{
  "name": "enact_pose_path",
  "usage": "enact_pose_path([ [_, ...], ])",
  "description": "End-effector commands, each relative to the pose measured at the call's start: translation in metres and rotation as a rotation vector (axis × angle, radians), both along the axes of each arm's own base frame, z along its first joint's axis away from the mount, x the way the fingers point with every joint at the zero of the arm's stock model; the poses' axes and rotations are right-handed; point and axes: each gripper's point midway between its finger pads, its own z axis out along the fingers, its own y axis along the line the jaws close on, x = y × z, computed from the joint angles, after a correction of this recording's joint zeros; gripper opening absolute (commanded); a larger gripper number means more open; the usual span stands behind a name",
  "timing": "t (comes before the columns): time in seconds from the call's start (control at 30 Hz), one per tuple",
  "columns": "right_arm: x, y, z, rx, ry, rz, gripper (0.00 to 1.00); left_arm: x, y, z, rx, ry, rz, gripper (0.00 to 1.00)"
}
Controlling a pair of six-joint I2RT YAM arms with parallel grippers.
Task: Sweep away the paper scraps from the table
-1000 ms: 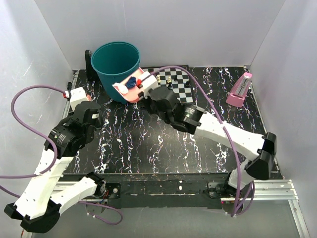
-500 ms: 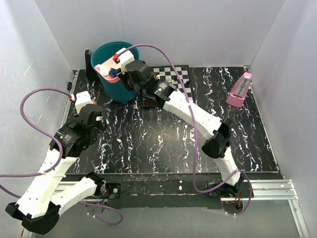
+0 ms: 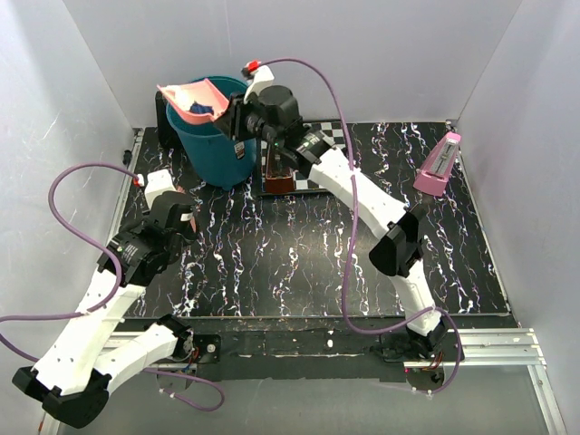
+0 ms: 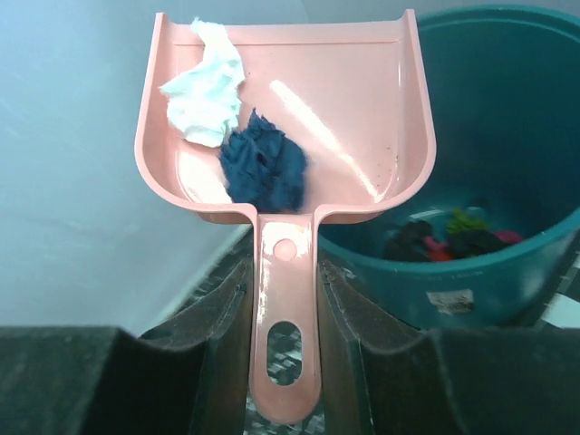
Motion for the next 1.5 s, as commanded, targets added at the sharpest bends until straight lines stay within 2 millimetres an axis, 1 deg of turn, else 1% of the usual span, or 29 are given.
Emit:
enact_pose_path([
  [0.0,-0.007,0.009,0.056,0.361,0.156,0.137,0.01,0.007,-0.007,0.001,-0.041,-0.026,-0.002,0.00],
  [0.03,-0.006,0.009,0.053,0.388,0.202,0.150,0.01,0.007,-0.008,0.000,-0.043,-0.023,-0.002,0.00],
  [0.07,-0.006,0.011,0.061,0.449,0.219,0.175,0.01,0.007,-0.008,-0.001,-0.042,-0.020,-0.004,0.00],
  [0.13,-0.008,0.014,0.062,0.515,0.273,0.219,0.01,0.007,-0.009,-0.001,-0.045,-0.018,-0.007,0.00],
  [0.23,-0.006,0.018,0.052,0.592,0.391,0.241,0.01,0.007,-0.009,0.002,-0.047,-0.024,-0.008,0.00],
  [0.33,0.000,0.020,0.033,0.653,0.540,0.249,0.01,0.006,-0.008,0.003,-0.047,-0.027,-0.004,0.00],
  [0.4,0.008,0.020,0.017,0.697,0.628,0.242,0.01,0.005,-0.008,0.003,-0.051,-0.028,-0.003,0.00],
  [0.53,0.026,0.017,-0.022,0.814,0.831,0.235,0.01,0.002,-0.007,0.002,-0.060,-0.026,0.001,0.00],
  [0.6,0.030,0.017,-0.029,0.866,0.891,0.274,0.01,0.001,-0.007,0.003,-0.066,-0.029,-0.002,0.00],
  [0.7,0.030,0.017,-0.022,0.914,0.894,0.344,0.01,0.001,-0.007,0.002,-0.066,-0.027,-0.005,0.00],
  [0.77,0.028,0.016,-0.019,0.915,0.883,0.349,0.01,0.001,-0.007,0.002,-0.064,-0.025,-0.002,0.00],
  [0.87,0.025,0.010,-0.009,0.908,0.841,0.348,0.01,0.001,-0.009,0.001,-0.069,-0.020,-0.006,0.00],
  [0.93,0.024,0.006,0.001,0.905,0.800,0.359,0.01,0.002,-0.010,0.000,-0.069,-0.020,-0.008,0.00],
  [1.03,0.019,-0.003,0.028,0.910,0.698,0.417,0.01,0.004,-0.013,-0.001,-0.076,-0.014,-0.016,0.00],
  [1.17,0.017,-0.021,0.065,0.902,0.563,0.480,0.01,0.006,-0.020,-0.006,-0.089,-0.001,-0.043,0.00],
  [1.27,0.008,-0.036,0.091,0.886,0.466,0.532,0.01,0.009,-0.029,-0.009,-0.103,0.008,-0.080,0.00],
  [1.33,0.003,-0.050,0.097,0.871,0.409,0.554,0.01,0.011,-0.034,-0.010,-0.116,0.012,-0.098,0.00],
  [1.37,-0.004,-0.059,0.107,0.863,0.371,0.571,0.01,0.012,-0.036,-0.011,-0.118,0.014,-0.105,0.00],
  [1.43,-0.015,-0.074,0.113,0.831,0.311,0.591,0.01,0.015,-0.041,-0.010,-0.133,0.014,-0.122,0.00],
  [1.47,-0.019,-0.081,0.112,0.811,0.292,0.589,0.01,0.017,-0.045,-0.011,-0.140,0.014,-0.132,0.00],
])
